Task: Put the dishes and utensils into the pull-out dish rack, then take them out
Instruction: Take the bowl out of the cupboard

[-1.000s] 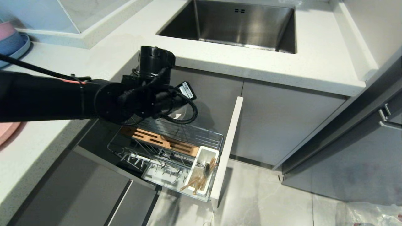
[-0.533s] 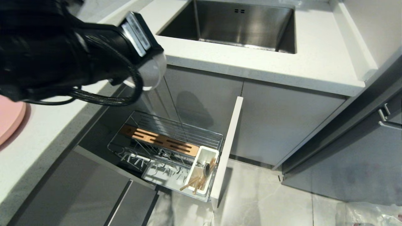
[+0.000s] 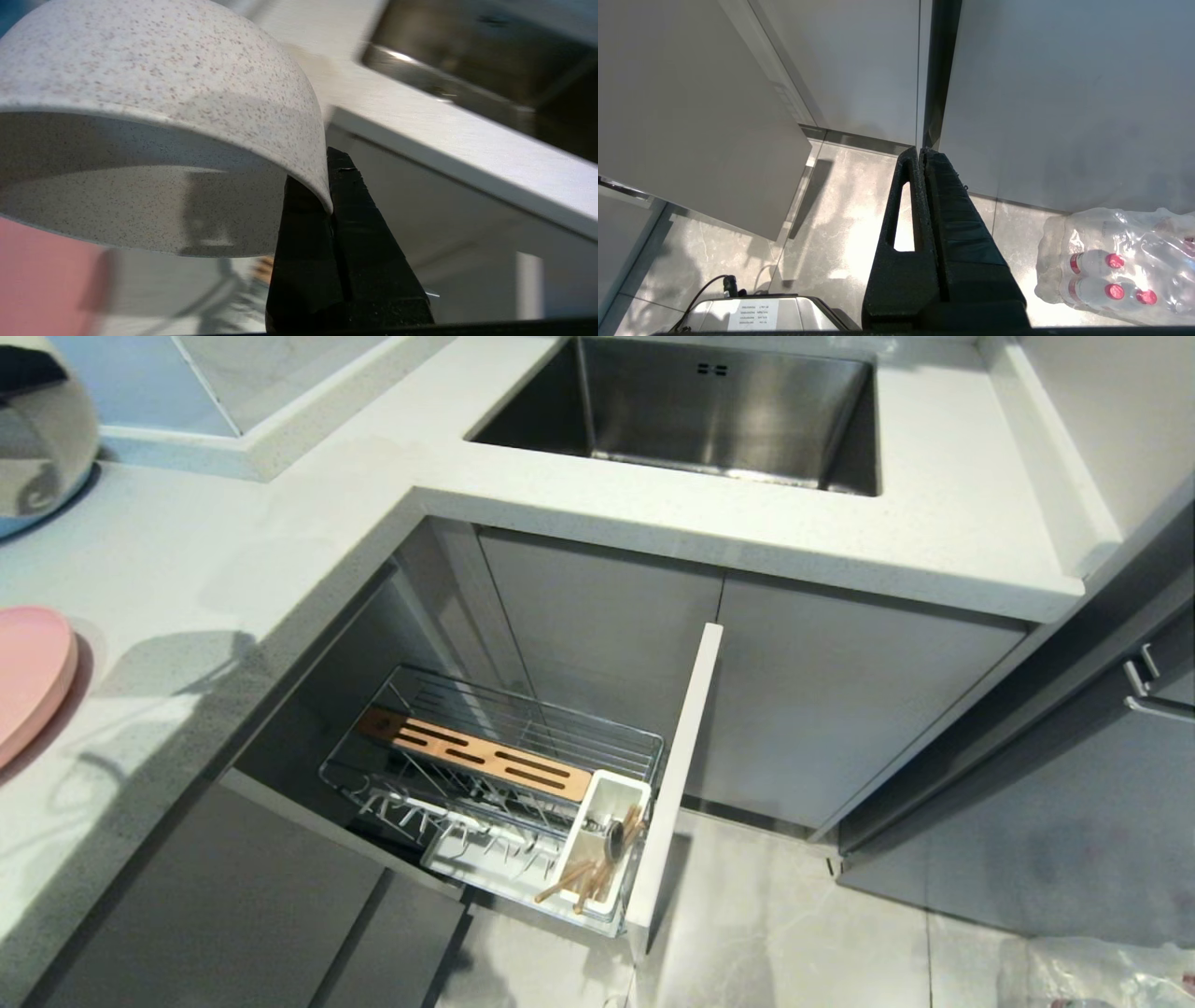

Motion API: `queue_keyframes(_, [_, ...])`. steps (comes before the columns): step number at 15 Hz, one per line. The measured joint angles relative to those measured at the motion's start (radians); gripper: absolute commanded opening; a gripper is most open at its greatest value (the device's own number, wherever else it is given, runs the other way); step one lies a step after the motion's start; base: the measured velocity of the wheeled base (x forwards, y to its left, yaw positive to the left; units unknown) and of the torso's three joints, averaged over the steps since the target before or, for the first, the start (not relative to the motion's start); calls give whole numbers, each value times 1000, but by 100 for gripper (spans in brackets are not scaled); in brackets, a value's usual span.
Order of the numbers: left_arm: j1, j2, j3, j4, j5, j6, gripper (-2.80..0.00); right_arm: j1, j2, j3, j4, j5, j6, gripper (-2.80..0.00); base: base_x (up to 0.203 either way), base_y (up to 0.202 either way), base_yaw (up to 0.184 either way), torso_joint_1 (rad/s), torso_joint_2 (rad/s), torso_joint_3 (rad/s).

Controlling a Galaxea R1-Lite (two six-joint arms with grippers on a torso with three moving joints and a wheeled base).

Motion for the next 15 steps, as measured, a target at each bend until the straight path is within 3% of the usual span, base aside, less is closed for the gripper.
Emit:
queue_keyframes(4, [337, -45, -13, 145, -40, 176, -280, 0, 0, 0, 0, 0, 0, -280, 0, 0, 0, 0, 0, 0])
queue_keyframes(8, [638, -23, -71, 497, -277, 286, -280, 0, 0, 0, 0, 0, 0, -280, 0, 0, 0, 0, 0, 0])
queue_keyframes(11, [779, 83, -189, 737, -384, 352, -280, 0, 0, 0, 0, 0, 0, -280, 0, 0, 0, 0, 0, 0])
queue_keyframes(15, [860, 284, -486, 1029, -407, 388, -280, 0, 0, 0, 0, 0, 0, -280, 0, 0, 0, 0, 0, 0])
